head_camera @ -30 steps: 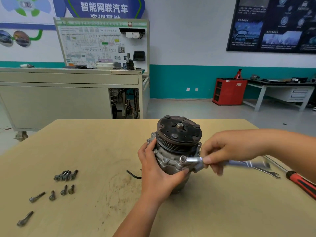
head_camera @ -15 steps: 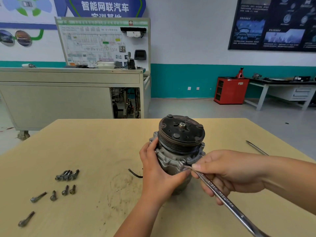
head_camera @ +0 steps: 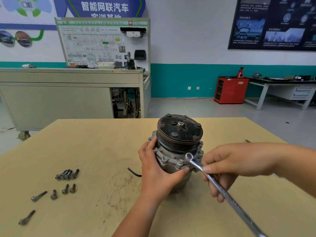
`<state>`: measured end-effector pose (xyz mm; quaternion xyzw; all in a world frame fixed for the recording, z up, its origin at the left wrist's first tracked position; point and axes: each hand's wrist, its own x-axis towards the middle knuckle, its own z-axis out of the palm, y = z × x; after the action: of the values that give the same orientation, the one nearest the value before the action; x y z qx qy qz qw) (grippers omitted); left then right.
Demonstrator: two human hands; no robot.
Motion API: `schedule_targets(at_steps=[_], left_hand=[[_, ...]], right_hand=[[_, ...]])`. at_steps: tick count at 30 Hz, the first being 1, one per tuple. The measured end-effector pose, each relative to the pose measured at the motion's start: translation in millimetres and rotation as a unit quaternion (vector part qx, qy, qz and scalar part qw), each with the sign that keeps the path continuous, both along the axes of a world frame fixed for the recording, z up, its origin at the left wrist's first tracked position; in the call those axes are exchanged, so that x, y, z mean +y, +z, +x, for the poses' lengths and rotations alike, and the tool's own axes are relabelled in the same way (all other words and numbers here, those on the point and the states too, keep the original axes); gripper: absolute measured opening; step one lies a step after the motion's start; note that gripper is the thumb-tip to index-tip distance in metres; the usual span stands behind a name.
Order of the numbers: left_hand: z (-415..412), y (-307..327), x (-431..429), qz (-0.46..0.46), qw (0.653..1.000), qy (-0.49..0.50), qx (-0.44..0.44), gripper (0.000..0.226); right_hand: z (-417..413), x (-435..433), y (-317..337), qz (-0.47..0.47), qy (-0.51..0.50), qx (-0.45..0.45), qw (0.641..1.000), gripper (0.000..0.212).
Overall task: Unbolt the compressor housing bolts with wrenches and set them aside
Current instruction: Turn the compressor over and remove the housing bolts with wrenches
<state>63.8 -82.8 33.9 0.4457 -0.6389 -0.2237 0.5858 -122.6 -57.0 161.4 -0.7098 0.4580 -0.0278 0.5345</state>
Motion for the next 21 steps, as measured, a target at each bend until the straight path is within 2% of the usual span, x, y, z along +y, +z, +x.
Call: schedule_targets(at_steps=[7,11,17,21], left_hand=[[-1,-1,0,-0.009,1.000,0.006,-0.004,0.099],[-1,-1,-1,-0.010,1.000,0.005,0.003,0.100],[-2,0,1,0.000,1.000,-0.002,0.013,0.100],[-2,0,2,-0.003,1.000,0.008,-0.001,0.098]], right_hand=[[21,10,-15,0.044,-0.092,-0.111,0.989,0.028],[23,12,-17,0.044,-0.098,-0.134,0.985,0.029],[32,11,-11,0.050,-0.089,-0.075,0.992,0.029],[25,4,7,-0.034,-0.056,0.060,0.996,0.030]])
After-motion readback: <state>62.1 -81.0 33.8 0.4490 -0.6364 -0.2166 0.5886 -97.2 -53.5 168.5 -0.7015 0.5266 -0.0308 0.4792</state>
